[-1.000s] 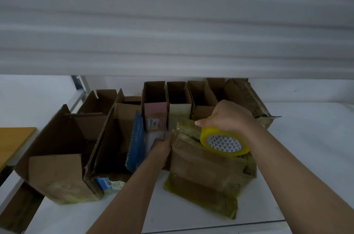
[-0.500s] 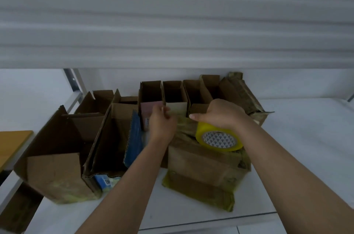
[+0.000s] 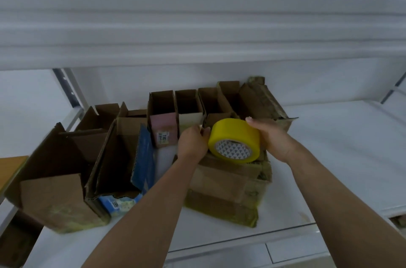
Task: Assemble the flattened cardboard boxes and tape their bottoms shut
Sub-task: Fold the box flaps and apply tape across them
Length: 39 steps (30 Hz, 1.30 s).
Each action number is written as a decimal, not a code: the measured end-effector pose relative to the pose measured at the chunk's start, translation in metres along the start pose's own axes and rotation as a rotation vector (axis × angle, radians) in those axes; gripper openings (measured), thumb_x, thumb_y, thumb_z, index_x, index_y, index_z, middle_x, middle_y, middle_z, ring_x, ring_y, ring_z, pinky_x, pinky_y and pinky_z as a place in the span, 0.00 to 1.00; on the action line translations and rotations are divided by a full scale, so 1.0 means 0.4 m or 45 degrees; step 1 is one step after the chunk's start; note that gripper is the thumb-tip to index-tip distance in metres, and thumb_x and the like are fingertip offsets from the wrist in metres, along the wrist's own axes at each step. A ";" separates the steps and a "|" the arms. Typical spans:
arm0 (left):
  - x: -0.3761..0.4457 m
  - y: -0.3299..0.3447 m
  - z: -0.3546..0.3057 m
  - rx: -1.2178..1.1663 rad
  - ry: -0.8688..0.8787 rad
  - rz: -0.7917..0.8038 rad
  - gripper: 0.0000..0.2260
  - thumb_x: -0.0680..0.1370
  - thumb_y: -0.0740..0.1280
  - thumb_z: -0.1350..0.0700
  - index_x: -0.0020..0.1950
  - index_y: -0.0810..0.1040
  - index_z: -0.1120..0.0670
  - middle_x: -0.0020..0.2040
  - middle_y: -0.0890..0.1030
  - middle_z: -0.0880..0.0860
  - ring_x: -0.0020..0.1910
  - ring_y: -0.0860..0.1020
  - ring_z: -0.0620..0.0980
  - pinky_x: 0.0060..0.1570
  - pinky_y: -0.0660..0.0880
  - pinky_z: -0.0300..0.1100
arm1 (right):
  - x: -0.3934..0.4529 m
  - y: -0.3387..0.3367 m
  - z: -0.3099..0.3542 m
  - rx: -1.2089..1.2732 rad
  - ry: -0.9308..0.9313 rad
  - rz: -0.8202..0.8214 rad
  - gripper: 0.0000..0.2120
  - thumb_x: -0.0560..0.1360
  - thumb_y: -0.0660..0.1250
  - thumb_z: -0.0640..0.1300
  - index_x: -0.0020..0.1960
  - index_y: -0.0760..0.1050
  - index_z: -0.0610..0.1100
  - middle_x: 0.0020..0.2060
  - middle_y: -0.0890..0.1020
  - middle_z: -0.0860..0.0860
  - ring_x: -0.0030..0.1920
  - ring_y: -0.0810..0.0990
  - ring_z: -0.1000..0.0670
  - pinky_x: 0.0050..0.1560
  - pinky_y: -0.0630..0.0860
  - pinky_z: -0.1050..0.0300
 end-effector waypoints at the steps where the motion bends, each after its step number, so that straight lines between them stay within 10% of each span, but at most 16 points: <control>1: 0.001 0.002 0.000 0.021 0.002 -0.003 0.15 0.82 0.60 0.48 0.51 0.77 0.58 0.47 0.81 0.56 0.47 0.78 0.54 0.41 0.71 0.43 | -0.004 -0.003 -0.003 -0.061 -0.015 0.020 0.26 0.64 0.74 0.65 0.53 0.83 0.48 0.55 0.83 0.47 0.59 0.80 0.46 0.67 0.71 0.41; 7: -0.008 0.008 -0.012 0.177 0.059 -0.048 0.17 0.79 0.62 0.40 0.43 0.74 0.53 0.36 0.75 0.49 0.34 0.72 0.45 0.28 0.63 0.38 | -0.031 -0.071 0.097 -0.772 -0.124 -0.138 0.23 0.73 0.69 0.61 0.32 0.74 0.43 0.29 0.74 0.48 0.33 0.76 0.49 0.35 0.69 0.59; 15: -0.027 0.033 -0.034 0.305 0.066 -0.027 0.27 0.73 0.62 0.31 0.50 0.74 0.55 0.41 0.78 0.51 0.39 0.74 0.49 0.29 0.63 0.41 | -0.054 -0.130 0.111 -1.188 0.120 -0.169 0.29 0.63 0.72 0.70 0.31 0.70 0.44 0.29 0.74 0.49 0.34 0.76 0.49 0.38 0.71 0.55; 19: -0.022 0.039 -0.036 0.364 0.070 -0.015 0.30 0.72 0.61 0.29 0.53 0.73 0.55 0.47 0.80 0.54 0.47 0.79 0.55 0.35 0.67 0.44 | -0.104 -0.202 0.081 -0.671 0.192 -0.031 0.31 0.58 0.73 0.71 0.42 0.82 0.44 0.37 0.85 0.49 0.40 0.84 0.49 0.45 0.77 0.56; 22: -0.025 0.042 -0.036 0.380 0.074 -0.003 0.30 0.71 0.61 0.28 0.53 0.72 0.54 0.48 0.80 0.54 0.49 0.79 0.56 0.37 0.68 0.45 | -0.107 -0.219 0.051 -0.506 0.153 -0.026 0.14 0.66 0.73 0.60 0.38 0.80 0.49 0.28 0.83 0.55 0.33 0.81 0.54 0.37 0.73 0.61; 30: -0.024 0.044 -0.036 0.400 0.126 0.053 0.34 0.67 0.68 0.29 0.59 0.72 0.53 0.54 0.78 0.52 0.55 0.77 0.55 0.42 0.68 0.44 | -0.078 -0.289 -0.056 -1.195 0.488 -0.214 0.34 0.60 0.73 0.69 0.53 0.78 0.43 0.48 0.80 0.47 0.49 0.79 0.46 0.55 0.77 0.48; 39: -0.028 0.056 -0.044 0.504 0.166 0.051 0.37 0.64 0.72 0.31 0.62 0.69 0.53 0.59 0.77 0.53 0.58 0.76 0.55 0.45 0.68 0.43 | -0.094 -0.260 -0.108 -1.402 0.586 -0.275 0.29 0.63 0.70 0.72 0.40 0.71 0.46 0.39 0.76 0.51 0.48 0.78 0.47 0.53 0.74 0.51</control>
Point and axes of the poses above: each hand's wrist, its own x-axis towards the middle knuckle, its own y-axis out of the palm, z = x × y, the point moved 3 cm from there along x, towards the middle knuckle
